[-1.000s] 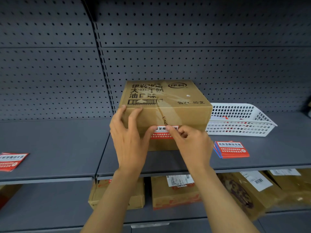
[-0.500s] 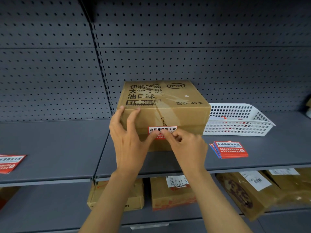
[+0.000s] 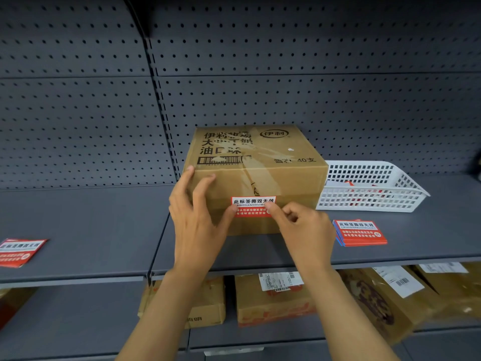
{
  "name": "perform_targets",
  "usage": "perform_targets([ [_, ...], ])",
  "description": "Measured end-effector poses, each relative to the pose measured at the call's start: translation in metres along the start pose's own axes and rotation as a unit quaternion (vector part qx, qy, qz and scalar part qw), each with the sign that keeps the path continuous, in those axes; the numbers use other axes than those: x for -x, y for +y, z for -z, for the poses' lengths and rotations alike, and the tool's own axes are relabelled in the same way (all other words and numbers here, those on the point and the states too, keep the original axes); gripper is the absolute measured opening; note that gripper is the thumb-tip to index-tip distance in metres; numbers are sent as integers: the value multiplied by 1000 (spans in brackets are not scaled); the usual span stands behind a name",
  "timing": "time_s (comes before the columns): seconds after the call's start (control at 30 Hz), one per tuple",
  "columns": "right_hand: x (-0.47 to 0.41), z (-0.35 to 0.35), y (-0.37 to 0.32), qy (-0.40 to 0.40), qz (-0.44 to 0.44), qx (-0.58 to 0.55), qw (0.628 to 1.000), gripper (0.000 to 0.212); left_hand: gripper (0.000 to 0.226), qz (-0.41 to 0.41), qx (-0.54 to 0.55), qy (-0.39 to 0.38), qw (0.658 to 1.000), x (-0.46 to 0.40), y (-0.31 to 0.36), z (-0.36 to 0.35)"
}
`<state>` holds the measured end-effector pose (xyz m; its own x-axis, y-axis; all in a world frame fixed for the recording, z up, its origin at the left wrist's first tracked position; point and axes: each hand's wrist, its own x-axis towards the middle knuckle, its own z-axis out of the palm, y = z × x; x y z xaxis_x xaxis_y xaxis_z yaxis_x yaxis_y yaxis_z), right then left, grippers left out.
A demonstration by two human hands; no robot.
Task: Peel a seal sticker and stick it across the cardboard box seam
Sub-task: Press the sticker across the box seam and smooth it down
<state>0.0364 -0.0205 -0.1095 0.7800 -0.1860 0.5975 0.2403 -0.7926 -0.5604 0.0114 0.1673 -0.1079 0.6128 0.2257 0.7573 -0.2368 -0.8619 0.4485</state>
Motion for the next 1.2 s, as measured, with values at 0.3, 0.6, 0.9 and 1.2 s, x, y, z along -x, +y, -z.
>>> perform_targets([
  [0.3, 10, -18, -20, -43, 42, 23, 998, 56, 88, -3, -33, -2, 999, 1, 4, -5],
  [0.6, 5, -4, 7, -19, -8, 31, 999, 53, 85, -21, -47, -24, 998, 1, -7, 5],
  [0.9, 11, -11, -4, -27, 39, 30, 998, 52, 90, -4, -33, -20, 999, 4, 3, 0],
  [1.2, 15, -17, -3, -46, 44, 57, 996, 52, 92, -14, -49, -18, 999, 3, -1, 0],
])
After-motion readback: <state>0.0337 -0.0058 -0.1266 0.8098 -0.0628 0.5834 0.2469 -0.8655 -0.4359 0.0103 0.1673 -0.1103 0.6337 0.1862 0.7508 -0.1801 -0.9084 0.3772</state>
